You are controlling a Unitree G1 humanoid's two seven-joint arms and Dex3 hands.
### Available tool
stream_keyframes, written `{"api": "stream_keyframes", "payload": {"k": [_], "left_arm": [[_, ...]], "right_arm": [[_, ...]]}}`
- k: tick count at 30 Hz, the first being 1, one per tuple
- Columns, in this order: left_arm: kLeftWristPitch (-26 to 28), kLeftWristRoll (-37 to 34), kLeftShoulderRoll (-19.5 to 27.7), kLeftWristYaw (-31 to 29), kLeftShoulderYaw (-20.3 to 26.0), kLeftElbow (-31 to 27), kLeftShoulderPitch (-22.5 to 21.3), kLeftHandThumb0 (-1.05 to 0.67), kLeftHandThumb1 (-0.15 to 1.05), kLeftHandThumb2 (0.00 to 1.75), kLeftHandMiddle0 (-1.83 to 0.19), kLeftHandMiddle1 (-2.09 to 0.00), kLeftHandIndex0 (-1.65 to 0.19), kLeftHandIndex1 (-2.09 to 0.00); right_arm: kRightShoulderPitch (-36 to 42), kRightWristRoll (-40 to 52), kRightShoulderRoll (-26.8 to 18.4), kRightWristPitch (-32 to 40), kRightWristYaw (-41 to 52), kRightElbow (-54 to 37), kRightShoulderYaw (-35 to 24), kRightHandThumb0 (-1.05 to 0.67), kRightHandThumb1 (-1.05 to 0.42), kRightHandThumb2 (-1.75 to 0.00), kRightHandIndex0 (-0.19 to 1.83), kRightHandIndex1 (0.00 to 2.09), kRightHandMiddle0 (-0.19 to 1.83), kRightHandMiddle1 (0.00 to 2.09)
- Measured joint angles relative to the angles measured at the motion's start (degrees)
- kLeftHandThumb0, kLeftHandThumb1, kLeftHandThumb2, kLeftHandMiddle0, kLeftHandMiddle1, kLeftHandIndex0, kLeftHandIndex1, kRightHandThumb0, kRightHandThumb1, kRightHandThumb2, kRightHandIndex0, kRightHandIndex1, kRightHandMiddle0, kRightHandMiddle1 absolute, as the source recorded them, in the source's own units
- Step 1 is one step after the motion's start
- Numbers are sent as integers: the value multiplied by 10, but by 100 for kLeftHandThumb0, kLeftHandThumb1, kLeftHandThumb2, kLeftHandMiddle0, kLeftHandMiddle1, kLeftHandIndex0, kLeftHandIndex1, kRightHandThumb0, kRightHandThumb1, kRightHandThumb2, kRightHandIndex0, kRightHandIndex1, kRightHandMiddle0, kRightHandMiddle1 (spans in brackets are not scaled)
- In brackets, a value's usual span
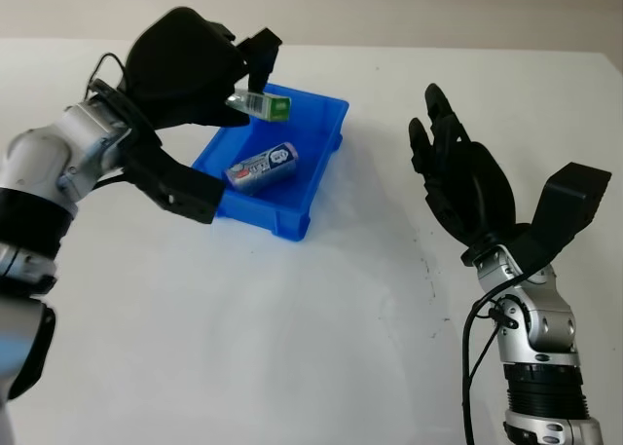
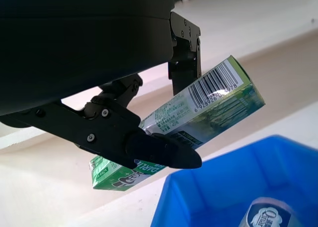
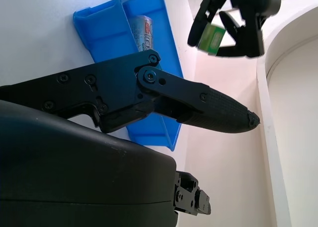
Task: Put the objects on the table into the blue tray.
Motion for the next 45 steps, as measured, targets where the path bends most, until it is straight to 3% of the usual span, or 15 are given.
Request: {"api": "stream_keyframes", "payload": {"k": [7, 13, 15, 17, 22, 25, 27, 29, 32, 33, 34, 35, 37, 40, 45], "left_arm": [[3, 8, -32, -22, -54, 70, -32, -44, 105, 38, -78, -209, -39, -209], [0, -5, -56, -49, -72, 114, -53, -45, 105, 34, -59, -209, -24, -209], [-4, -10, -61, -48, -77, 121, -54, -45, 105, 30, -57, -209, -19, -197], [-6, -9, -66, -46, -86, 126, -54, -44, 105, 26, -65, -209, -21, -184], [-8, 4, -75, -11, -115, 137, -59, -46, 105, 31, -83, -209, -22, -208], [-1, 7, -80, 11, -127, 141, -59, -56, 105, 39, -67, -205, -11, -199], [-4, 7, -83, 17, -133, 144, -59, -61, 105, 40, -40, -176, -12, -173], [-11, 5, -82, 14, -137, 145, -59, -64, 105, 41, -35, -140, -13, -150], [-19, 5, -80, -15, -143, 138, -59, -69, 105, 47, -14, -137, -2, -129], [-21, 4, -79, -28, -144, 133, -59, -71, 105, 49, -14, -113, 1, -115], [-22, 3, -78, -42, -145, 127, -59, -74, 105, 52, -18, -66, 0, -83], [-24, 0, -76, -53, -145, 121, -59, -75, 105, 53, -22, -38, -4, -59], [-27, -6, -71, -74, -144, 109, -59, -80, 105, 56, -16, -10, -7, -23], [-29, -20, -65, -99, -141, 96, -58, -85, 105, 57, -2, -2, -2, -9], [-49, -90, -55, -145, -103, 81, -57, -82, 105, 52, 7, -3, -2, -7]], "right_arm": [[1, 0, 0, 0, -3, 0, 0, -76, -105, -75, -19, 0, -19, 0], [2, -1, 0, -1, -5, -1, 1, -76, -105, -74, -19, 0, -19, 0], [2, -2, 0, -1, -5, -1, 1, -76, -105, -74, -19, 0, -19, 0], [2, -2, 0, -1, -6, -1, 1, -76, -105, -74, -19, 0, -19, 0], [2, -2, 1, -1, -8, -1, 1, -76, -105, -74, -19, 0, -19, 0], [2, -2, 1, -1, -8, -2, 1, -77, -105, -74, -19, 0, -19, 0], [2, -2, 1, -1, -9, -2, 1, -77, -105, -74, -19, 0, -19, 0], [2, -3, 1, -1, -11, -2, 2, -77, -105, -74, -19, 0, -19, 0], [2, -3, 3, -1, -13, -2, 2, -77, -105, -74, -19, 0, -19, 0], [2, -3, 4, -1, -14, -2, 2, -77, -105, -74, -19, 0, -19, 0], [2, -3, 5, -1, -15, -2, 2, -77, -105, -74, -19, 0, -19, 0], [2, -4, 6, -1, -15, -2, 2, -77, -105, -74, -19, 0, -19, 0], [2, -5, 7, -1, -16, -2, 2, -77, -105, -74, -19, 0, -19, 0], [2, -5, 7, -1, -17, -2, 2, -77, -105, -74, -19, 0, -19, 0], [2, -5, 7, -2, -13, -2, 2, -76, -105, -75, -19, 0, -19, 0]]}}
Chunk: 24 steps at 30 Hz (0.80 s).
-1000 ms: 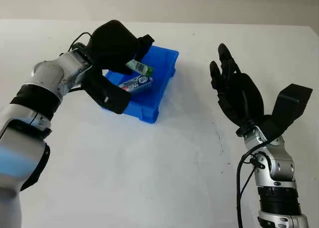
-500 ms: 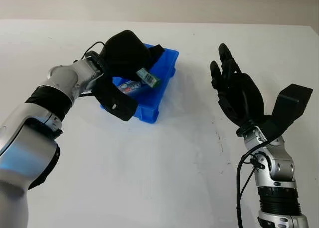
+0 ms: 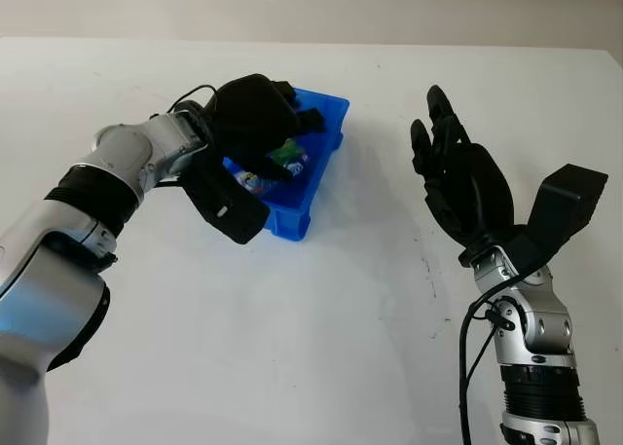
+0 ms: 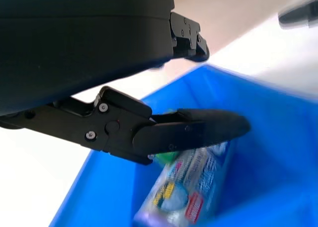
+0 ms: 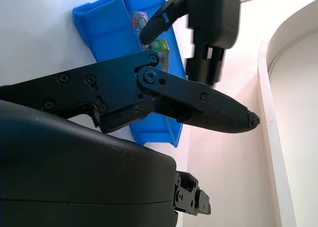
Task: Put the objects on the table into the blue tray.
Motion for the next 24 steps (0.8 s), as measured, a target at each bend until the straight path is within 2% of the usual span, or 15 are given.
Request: {"api": "stream_keyframes", "payload": {"k": [8, 11, 16, 18, 22, 24], "left_arm": [[-2, -84, 20, -77, 57, -23, 7, -87, 105, 62, 16, -3, 2, -5], [12, -100, 27, -85, 77, -39, 15, -89, 105, 70, 18, -2, 6, -3], [39, -132, 35, -85, 119, -68, 36, -88, 105, 66, 18, -2, 9, -3], [53, -164, 35, -90, 144, -70, 44, -89, 105, 65, 19, -1, 14, -2], [88, -296, 18, -135, 222, -77, 70, -93, 105, 64, 19, 0, 19, 0], [114, -345, 11, -148, 255, -94, 96, -92, 105, 67, 19, 0, 19, 0]], "right_arm": [[0, 1, 1, -4, 2, 4, 0, -75, -105, -75, -19, 0, -19, 0], [0, 1, 1, -4, 2, 4, 0, -75, -105, -76, -19, 0, -19, 0], [0, 1, 1, -4, 3, 4, 0, -74, -105, -76, -19, 0, -19, 0], [0, 1, 1, -4, 3, 4, 0, -75, -105, -76, -19, 0, -19, 0], [0, 1, 2, -4, 3, 4, 0, -75, -105, -75, -19, 0, -19, 0], [0, 1, 3, -4, 3, 4, 0, -75, -105, -76, -19, 0, -19, 0]]}}
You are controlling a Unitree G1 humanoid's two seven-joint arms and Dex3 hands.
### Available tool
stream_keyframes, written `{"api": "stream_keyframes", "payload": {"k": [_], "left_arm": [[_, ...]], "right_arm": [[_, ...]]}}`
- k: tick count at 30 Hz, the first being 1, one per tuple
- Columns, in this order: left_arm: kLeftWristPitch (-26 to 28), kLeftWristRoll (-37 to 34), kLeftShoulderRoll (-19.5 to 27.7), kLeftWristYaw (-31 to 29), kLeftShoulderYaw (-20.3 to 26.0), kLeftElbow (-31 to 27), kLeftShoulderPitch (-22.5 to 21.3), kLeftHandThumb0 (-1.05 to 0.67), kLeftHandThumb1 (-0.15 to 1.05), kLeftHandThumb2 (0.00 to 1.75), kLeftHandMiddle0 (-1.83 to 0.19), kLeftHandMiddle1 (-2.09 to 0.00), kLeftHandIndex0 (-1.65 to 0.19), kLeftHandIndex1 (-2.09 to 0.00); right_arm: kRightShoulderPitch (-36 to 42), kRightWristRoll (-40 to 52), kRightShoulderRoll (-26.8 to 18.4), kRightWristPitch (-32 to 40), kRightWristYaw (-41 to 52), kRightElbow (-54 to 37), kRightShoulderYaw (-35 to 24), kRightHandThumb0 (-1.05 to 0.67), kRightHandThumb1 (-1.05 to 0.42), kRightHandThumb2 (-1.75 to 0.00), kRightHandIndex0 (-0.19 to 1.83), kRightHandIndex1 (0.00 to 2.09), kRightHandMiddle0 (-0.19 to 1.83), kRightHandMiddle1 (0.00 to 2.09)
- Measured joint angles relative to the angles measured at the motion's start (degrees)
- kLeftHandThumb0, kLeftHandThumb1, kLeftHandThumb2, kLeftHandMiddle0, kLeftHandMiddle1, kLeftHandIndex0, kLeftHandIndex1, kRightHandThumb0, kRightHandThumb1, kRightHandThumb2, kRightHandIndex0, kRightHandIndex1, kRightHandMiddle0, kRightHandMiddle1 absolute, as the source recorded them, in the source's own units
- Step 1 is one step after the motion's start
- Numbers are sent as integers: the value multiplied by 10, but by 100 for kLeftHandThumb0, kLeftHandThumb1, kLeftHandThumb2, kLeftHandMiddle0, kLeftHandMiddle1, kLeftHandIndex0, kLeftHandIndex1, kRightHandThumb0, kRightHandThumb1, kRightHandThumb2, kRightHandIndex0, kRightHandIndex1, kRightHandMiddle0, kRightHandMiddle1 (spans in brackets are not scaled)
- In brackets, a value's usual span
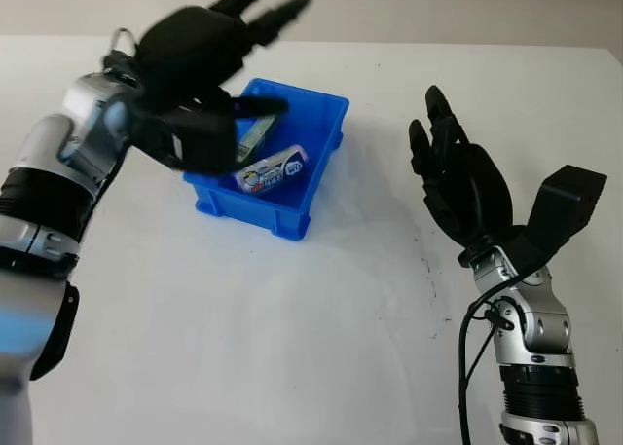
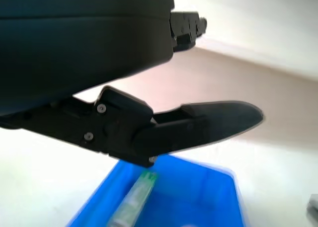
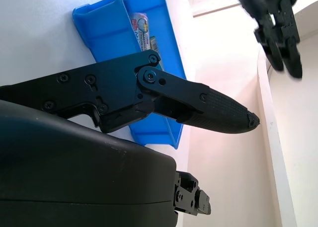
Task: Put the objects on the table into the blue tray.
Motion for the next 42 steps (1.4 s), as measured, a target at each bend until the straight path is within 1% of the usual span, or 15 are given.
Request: {"api": "stream_keyframes", "payload": {"k": [3, 6, 8, 10, 15, 19, 22, 26, 30, 35, 42], "left_arm": [[32, -64, -13, -15, 41, -46, 56, -90, 105, 70, 19, 0, 19, 0], [79, -157, -30, -51, 90, -89, 113, -86, 105, 70, 19, 0, 19, 0], [110, -232, -43, -78, 127, -133, 156, -88, 105, 73, 19, 0, 19, 0], [137, -277, -56, -84, 154, -184, 198, -88, 105, 75, 19, 0, 19, 0], [173, -318, -78, -52, 201, -294, 272, -89, 105, 74, 19, 0, 19, 0], [182, -347, -78, -52, 235, -351, 328, -89, 105, 73, 19, 0, 19, 0], [185, -361, -85, -47, 253, -375, 366, -89, 105, 72, 19, 0, 19, 0], [183, -369, -117, -24, 265, -403, 416, -88, 105, 72, 19, 0, 19, 0], [151, -365, -162, -7, 262, -407, 465, -88, 105, 71, 19, 0, 19, 0], [129, -346, -190, 10, 253, -404, 479, -89, 105, 72, 19, 0, 19, 0], [129, -325, -211, 22, 231, -398, 488, -88, 105, 72, 19, 0, 19, 0]], "right_arm": [[-1, 0, 1, 0, 0, 2, 0, -75, -105, -76, -19, 0, -19, 0], [-2, 0, 2, -2, 1, 5, 0, -75, -105, -77, -19, 0, -19, 0], [-5, -2, 2, -8, 1, 12, 1, -76, -105, -78, -19, 0, -19, 0], [-7, -5, 2, -10, 2, 19, 1, -77, -105, -78, -19, 0, -19, 0], [-13, -7, 3, -12, 1, 28, 2, -79, -105, -77, -19, 0, -19, 0], [-20, -8, 3, -15, 0, 32, 0, -79, -105, -77, -19, 0, -19, 0], [-25, -10, 3, -22, -1, 39, -1, -79, -105, -77, -19, 0, -19, 0], [-35, -13, 3, -37, -1, 57, -1, -80, -105, -77, -19, 0, -19, 0], [-37, -15, 3, -42, -1, 70, -1, -80, -105, -77, -19, 0, -19, 0], [-37, -15, 3, -44, 3, 71, -1, -79, -105, -77, -19, 0, -19, 0], [-37, -15, 4, -42, -6, 69, -1, -78, -105, -76, -19, 0, -19, 0]]}}
